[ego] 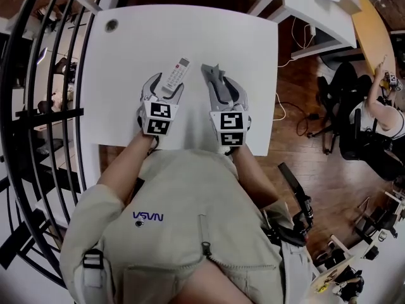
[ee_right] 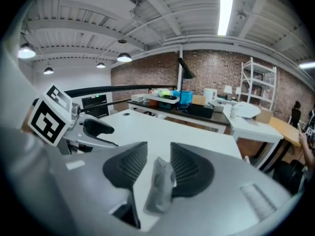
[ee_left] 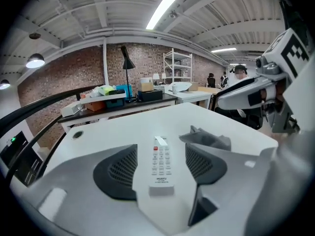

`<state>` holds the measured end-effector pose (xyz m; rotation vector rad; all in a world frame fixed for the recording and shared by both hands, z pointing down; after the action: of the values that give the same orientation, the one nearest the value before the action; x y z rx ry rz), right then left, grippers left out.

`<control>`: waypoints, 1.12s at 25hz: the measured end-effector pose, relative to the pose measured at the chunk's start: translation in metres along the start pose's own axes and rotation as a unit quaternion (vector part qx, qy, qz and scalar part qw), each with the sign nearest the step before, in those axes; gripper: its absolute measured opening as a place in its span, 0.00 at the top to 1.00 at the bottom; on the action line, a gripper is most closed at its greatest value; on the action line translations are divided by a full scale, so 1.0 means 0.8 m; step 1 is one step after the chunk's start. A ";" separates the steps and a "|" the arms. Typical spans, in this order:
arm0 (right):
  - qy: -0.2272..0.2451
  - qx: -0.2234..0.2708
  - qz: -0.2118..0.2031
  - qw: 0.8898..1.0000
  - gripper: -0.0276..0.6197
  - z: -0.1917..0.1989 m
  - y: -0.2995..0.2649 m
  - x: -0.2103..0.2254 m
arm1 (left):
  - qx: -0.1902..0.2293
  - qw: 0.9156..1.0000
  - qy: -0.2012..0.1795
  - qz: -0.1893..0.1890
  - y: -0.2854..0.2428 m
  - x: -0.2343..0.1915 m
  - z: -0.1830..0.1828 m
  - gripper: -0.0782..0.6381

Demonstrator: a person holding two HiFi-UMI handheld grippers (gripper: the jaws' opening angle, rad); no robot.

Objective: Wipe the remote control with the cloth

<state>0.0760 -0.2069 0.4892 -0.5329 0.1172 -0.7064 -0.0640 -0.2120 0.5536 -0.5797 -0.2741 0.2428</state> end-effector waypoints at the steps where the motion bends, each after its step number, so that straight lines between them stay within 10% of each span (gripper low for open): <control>1: -0.005 -0.009 0.000 1.000 0.72 0.008 -0.007 0.003 | -0.005 1.000 -0.002 0.006 -0.005 0.001 0.004 0.44; 28: -0.044 -0.165 -0.032 0.985 0.64 0.130 -0.083 0.039 | -0.092 0.994 0.013 0.053 -0.063 0.017 0.052 0.40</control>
<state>0.0901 -0.2248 0.6143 -0.8873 0.1367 -0.7302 -0.0570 -0.2278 0.6177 -0.7812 -0.2422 0.3144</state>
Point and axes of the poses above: the fingertips, and each gripper's own axes: y backward along the fingers, x to its right, z out of its underside, the point moved 2 cm from there along y, backward along the fingers, and after that the axes turned 15 degrees about -z, right-handed, at the moved point
